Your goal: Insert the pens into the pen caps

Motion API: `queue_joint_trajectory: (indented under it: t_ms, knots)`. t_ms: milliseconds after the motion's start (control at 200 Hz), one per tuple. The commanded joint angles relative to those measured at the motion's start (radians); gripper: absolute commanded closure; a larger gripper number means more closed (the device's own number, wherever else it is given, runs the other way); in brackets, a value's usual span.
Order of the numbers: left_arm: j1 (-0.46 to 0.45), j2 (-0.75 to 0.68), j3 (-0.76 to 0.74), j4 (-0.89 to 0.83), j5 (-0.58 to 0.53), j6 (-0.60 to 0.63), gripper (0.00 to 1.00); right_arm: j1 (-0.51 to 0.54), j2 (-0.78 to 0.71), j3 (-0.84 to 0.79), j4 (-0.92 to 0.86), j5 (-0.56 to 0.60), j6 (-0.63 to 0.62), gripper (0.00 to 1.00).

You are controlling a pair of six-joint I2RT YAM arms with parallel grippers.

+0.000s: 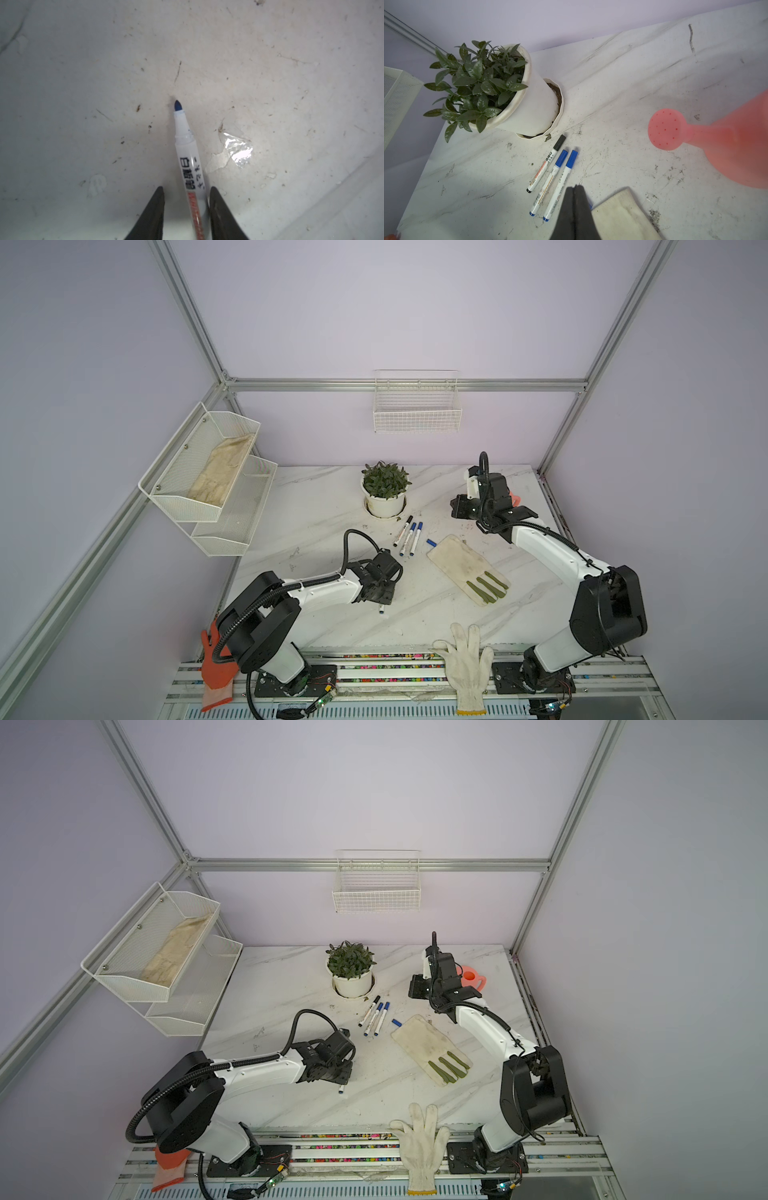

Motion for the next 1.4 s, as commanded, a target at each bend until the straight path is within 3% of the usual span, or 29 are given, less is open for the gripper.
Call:
queue_joint_trajectory:
  t_ms: [0, 205, 370, 450, 640, 810, 1200, 1395]
  knots:
    - [-0.003, 0.045, 0.022, -0.078, 0.024, -0.003, 0.78, -0.002, -0.001, 0.016, -0.018, 0.003, 0.007, 1.00]
    - [0.003, 0.081, 0.103, 0.015, -0.013, 0.066, 1.00, -0.002, -0.007, 0.001, -0.022, -0.023, -0.009, 1.00]
    - [0.023, 0.023, 0.168, 0.210, 0.020, 0.238, 1.00, 0.024, 0.001, 0.000, 0.010, -0.164, -0.014, 1.00]
    - [0.057, -0.021, 0.166, 0.314, 0.053, 0.245, 1.00, 0.049, 0.009, 0.019, 0.014, -0.216, -0.030, 1.00]
    - [0.115, -0.121, 0.094, 0.557, 0.165, 0.212, 1.00, 0.095, 0.020, 0.040, 0.083, -0.350, -0.011, 0.64]
    - [0.117, -0.125, 0.085, 0.629, 0.182, 0.222, 1.00, 0.146, 0.050, 0.084, 0.089, -0.406, -0.037, 0.54]
    - [0.117, -0.187, 0.081, 0.697, 0.177, 0.237, 1.00, 0.160, 0.107, 0.147, -0.008, -0.381, -0.075, 0.57]
    - [0.117, -0.165, 0.091, 0.723, 0.166, 0.234, 1.00, 0.163, 0.115, 0.144, -0.003, -0.462, -0.083, 0.68]
